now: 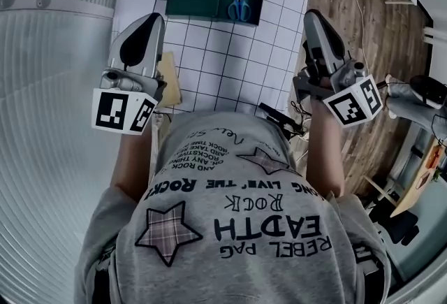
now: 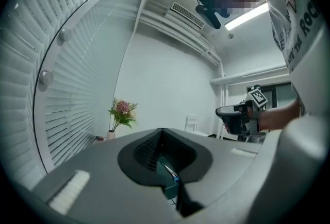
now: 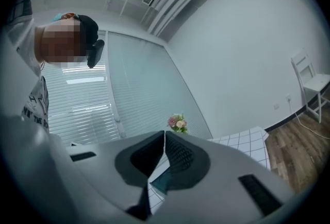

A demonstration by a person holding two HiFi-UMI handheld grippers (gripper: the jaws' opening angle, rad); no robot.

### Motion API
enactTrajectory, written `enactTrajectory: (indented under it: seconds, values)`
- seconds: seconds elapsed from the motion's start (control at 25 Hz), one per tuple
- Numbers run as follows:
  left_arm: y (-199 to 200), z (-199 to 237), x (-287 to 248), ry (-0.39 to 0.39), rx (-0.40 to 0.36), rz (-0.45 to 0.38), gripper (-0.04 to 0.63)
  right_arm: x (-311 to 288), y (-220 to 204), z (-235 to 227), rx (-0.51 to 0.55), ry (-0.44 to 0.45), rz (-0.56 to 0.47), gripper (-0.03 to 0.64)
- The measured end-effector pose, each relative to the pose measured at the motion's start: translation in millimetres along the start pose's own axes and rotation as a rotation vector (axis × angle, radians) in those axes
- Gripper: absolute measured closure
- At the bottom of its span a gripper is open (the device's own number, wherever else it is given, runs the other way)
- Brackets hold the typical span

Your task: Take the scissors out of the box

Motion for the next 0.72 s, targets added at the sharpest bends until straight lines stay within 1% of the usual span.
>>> enactTrajectory:
  seconds: [0.32,0.44,0.56,0.72]
  values:
    - [-9.7,5.8,-6.0,0.010,0.014,0.013,0.594,-20.4,-22.1,-8.3,-0.020,0.020,0.078,0.601]
    - [-12.0,7.2,-7.9,0.012,0.021,0.014,0.594,-29.1,-34.1,-13.7,-0.027,0.013,0.132,0.601]
    - [-15.6,9.4,-8.2,0.016,0.027,0.021,0.594,-37.1,-49.6,-21.2,-0.025,-0.013,0.202,0.601]
    - [-20.8,12.8,-8.0,0.020,0.033,0.028,0.594,-47.5,-65.9,-25.3,-0.026,-0.010,0.245,0.601]
Point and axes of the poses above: the fingertips, and each gripper's own axes: x backward along the fingers, z to its left, y out of its top, the point moved 3 cm from there along x, backward along the fingers, and after that the axes turned 5 degrees about y, right-handed, at the moved point
